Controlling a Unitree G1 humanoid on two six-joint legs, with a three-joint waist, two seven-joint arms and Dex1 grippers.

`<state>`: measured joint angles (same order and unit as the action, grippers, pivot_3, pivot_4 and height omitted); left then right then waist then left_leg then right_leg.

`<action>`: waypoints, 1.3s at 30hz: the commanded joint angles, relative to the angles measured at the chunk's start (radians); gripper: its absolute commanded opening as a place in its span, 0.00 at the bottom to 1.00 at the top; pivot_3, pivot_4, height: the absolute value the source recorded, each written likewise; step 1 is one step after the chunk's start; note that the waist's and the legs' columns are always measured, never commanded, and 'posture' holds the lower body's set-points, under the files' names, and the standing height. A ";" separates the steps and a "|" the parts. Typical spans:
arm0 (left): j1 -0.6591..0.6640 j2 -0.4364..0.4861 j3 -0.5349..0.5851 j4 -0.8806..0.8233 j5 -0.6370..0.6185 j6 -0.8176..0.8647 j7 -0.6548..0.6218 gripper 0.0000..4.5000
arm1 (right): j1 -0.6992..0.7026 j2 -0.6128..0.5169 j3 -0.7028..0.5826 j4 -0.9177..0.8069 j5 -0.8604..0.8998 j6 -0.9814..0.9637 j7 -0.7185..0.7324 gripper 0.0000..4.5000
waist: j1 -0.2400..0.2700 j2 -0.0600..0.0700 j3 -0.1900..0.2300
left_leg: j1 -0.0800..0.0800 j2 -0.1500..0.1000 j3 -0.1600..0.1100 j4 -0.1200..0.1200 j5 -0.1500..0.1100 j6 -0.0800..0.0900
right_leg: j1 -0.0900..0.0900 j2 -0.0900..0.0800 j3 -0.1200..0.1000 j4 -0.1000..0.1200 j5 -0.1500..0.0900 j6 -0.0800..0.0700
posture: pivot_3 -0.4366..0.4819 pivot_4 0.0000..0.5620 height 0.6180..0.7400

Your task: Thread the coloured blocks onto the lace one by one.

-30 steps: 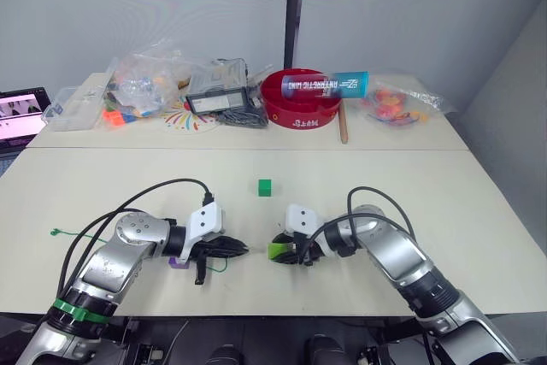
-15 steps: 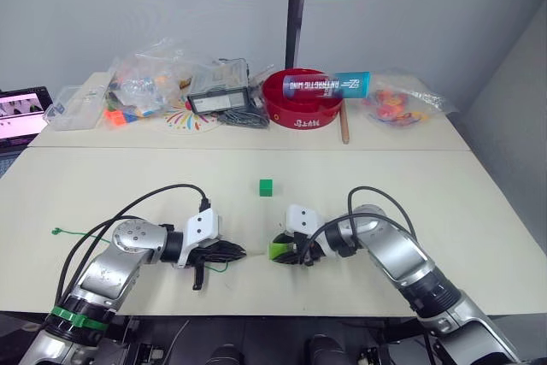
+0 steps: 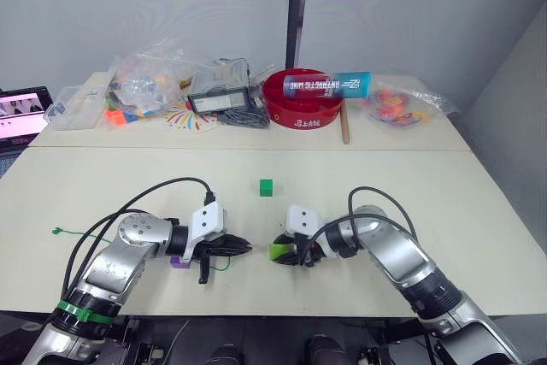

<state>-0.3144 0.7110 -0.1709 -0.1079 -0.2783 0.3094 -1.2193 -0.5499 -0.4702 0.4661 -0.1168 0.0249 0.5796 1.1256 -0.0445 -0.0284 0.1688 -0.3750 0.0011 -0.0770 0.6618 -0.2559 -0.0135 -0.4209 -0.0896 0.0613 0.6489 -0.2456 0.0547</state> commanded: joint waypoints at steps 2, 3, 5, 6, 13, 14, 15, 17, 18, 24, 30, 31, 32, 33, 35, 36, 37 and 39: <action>-0.006 -0.004 -0.015 -0.044 -0.020 0.006 -0.020 0.00 | 0.021 -0.005 0.033 -0.002 0.010 0.026 0.005 0.29 | 0.001 0.000 0.000 | 0.000 0.000 0.000 0.000 0.000 0.000 | 0.000 0.000 0.000 0.000 0.000 0.000 | 0.48 0.27 0.92; -0.006 -0.004 -0.017 -0.043 -0.020 0.006 -0.023 0.00 | 0.021 -0.004 0.033 -0.002 0.010 0.027 0.004 0.29 | 0.001 0.000 0.000 | 0.000 0.000 0.000 0.000 0.000 0.000 | 0.000 0.000 0.000 0.000 0.000 0.000 | 0.48 0.27 0.92; -0.005 -0.004 -0.019 -0.042 -0.018 0.006 -0.024 0.00 | 0.021 -0.005 0.032 -0.002 0.010 0.028 0.003 0.29 | 0.001 0.000 0.000 | 0.000 0.000 0.000 0.000 0.000 0.000 | 0.000 0.000 0.000 0.000 0.000 0.000 | 0.48 0.27 0.92; -0.005 -0.004 -0.021 -0.041 -0.016 0.005 -0.025 0.00 | 0.021 -0.006 0.032 -0.002 0.010 0.028 0.003 0.29 | 0.001 0.000 0.000 | 0.000 0.000 0.000 0.000 0.000 0.000 | 0.000 0.000 0.000 0.000 0.000 0.000 | 0.48 0.27 0.92; -0.005 -0.022 -0.022 -0.024 -0.003 -0.019 -0.009 0.00 | 0.021 -0.007 0.032 -0.003 0.012 0.032 0.003 0.29 | 0.002 0.000 0.000 | 0.000 0.000 0.000 0.000 0.000 0.000 | 0.001 0.000 0.000 0.000 0.000 0.000 | 0.48 0.27 0.92; -0.005 -0.024 -0.026 -0.022 -0.001 -0.020 -0.010 0.00 | 0.021 -0.008 0.032 -0.003 0.012 0.032 0.003 0.29 | 0.002 0.000 0.000 | 0.000 0.000 0.000 0.000 0.000 0.000 | 0.001 0.000 0.000 0.000 0.000 0.000 | 0.48 0.27 0.92; -0.006 -0.028 -0.032 -0.020 0.004 -0.022 -0.010 0.00 | 0.021 -0.008 0.033 -0.003 0.012 0.033 0.002 0.29 | 0.003 0.000 0.000 | 0.000 0.000 0.000 0.000 0.000 0.000 | 0.001 0.000 0.000 0.000 0.000 0.000 | 0.48 0.27 0.92; -0.008 -0.035 -0.048 -0.014 0.014 -0.023 -0.011 0.00 | 0.020 -0.008 0.033 -0.003 0.013 0.034 0.002 0.29 | 0.003 0.000 0.000 | 0.000 0.000 0.000 0.000 0.000 0.000 | 0.001 0.000 0.000 -0.001 0.000 0.000 | 0.48 0.27 0.92; -0.010 -0.040 -0.056 -0.012 0.019 -0.023 -0.010 0.00 | 0.019 -0.007 0.033 -0.003 0.014 0.035 0.000 0.29 | 0.003 0.000 0.000 | 0.000 0.000 0.000 0.000 0.000 0.000 | 0.001 0.000 0.000 -0.001 0.000 0.000 | 0.48 0.27 0.92; -0.054 -0.095 -0.099 0.002 0.053 -0.016 0.011 0.00 | 0.021 0.000 0.040 -0.006 0.015 0.042 -0.005 0.29 | 0.001 0.000 0.000 | 0.000 0.000 0.000 0.000 0.000 0.000 | 0.001 0.000 0.000 0.000 0.000 0.000 | 0.48 0.27 0.92; -0.101 -0.140 -0.130 -0.026 0.062 0.028 0.024 0.00 | 0.019 0.001 0.038 -0.003 0.016 0.047 -0.015 0.29 | 0.001 0.000 0.000 | 0.000 0.000 0.000 0.000 0.000 0.000 | 0.001 0.000 0.000 0.000 0.000 0.000 | 0.48 0.27 0.92; -0.104 -0.146 -0.143 -0.033 0.063 0.041 0.021 0.00 | 0.018 0.002 0.038 -0.001 0.016 0.047 -0.017 0.29 | 0.001 0.000 0.000 | 0.000 0.000 0.000 0.000 0.000 0.000 | 0.001 0.000 0.000 0.000 0.000 0.000 | 0.48 0.27 0.92; -0.107 -0.157 -0.163 -0.032 0.073 0.050 0.025 0.00 | 0.019 0.003 0.039 0.000 0.016 0.046 -0.020 0.29 | 0.002 0.000 0.000 | 0.000 0.000 0.000 0.000 0.000 0.000 | 0.001 0.000 0.000 0.000 0.000 0.000 | 0.48 0.27 0.92; -0.106 -0.168 -0.173 -0.030 0.062 0.075 0.021 0.00 | 0.018 0.006 0.040 0.001 0.015 0.046 -0.024 0.29 | 0.002 0.000 0.000 | 0.000 0.000 0.000 0.000 0.000 0.000 | 0.001 0.000 0.000 0.000 0.000 0.000 | 0.48 0.27 0.92; -0.104 -0.177 -0.172 -0.027 0.050 0.102 0.021 0.00 | 0.017 0.012 0.040 0.003 0.017 0.048 -0.029 0.29 | 0.005 -0.001 -0.001 | 0.002 -0.001 0.000 0.000 0.000 0.000 | 0.003 0.000 0.000 -0.001 0.000 0.000 | 0.48 0.27 0.92; -0.106 -0.172 -0.165 -0.022 0.058 0.094 0.023 0.08 | 0.016 0.014 0.041 0.002 0.017 0.049 -0.030 0.29 | 0.006 -0.001 -0.001 | 0.002 -0.001 0.000 0.000 0.000 0.000 | 0.004 0.000 0.000 -0.001 0.000 0.000 | 0.48 0.27 0.92; -0.108 -0.168 -0.161 -0.020 0.067 0.086 0.026 0.16 | 0.017 0.014 0.041 0.002 0.017 0.050 -0.031 0.29 | 0.006 -0.001 -0.001 | 0.003 -0.001 0.000 0.000 0.000 0.000 | 0.005 0.000 0.000 -0.001 0.000 0.000 | 0.48 0.27 0.92; -0.111 -0.154 -0.141 -0.025 0.060 0.096 0.019 0.30 | 0.018 0.012 0.040 0.000 0.017 0.051 -0.032 0.29 | 0.006 -0.001 -0.001 | 0.005 -0.001 0.000 0.000 0.000 0.000 | 0.007 0.000 0.000 -0.002 0.000 0.001 | 0.48 0.27 0.92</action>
<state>-0.4116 0.5769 -0.2929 -0.0748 -0.1899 0.4156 -1.1883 -0.5453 -0.4755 0.4678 -0.1292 0.0425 0.6132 1.1056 -0.0388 -0.0292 0.1680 -0.3691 0.0004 -0.0772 0.6618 -0.2559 -0.0135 -0.4126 -0.0899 0.0612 0.6471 -0.2459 0.0553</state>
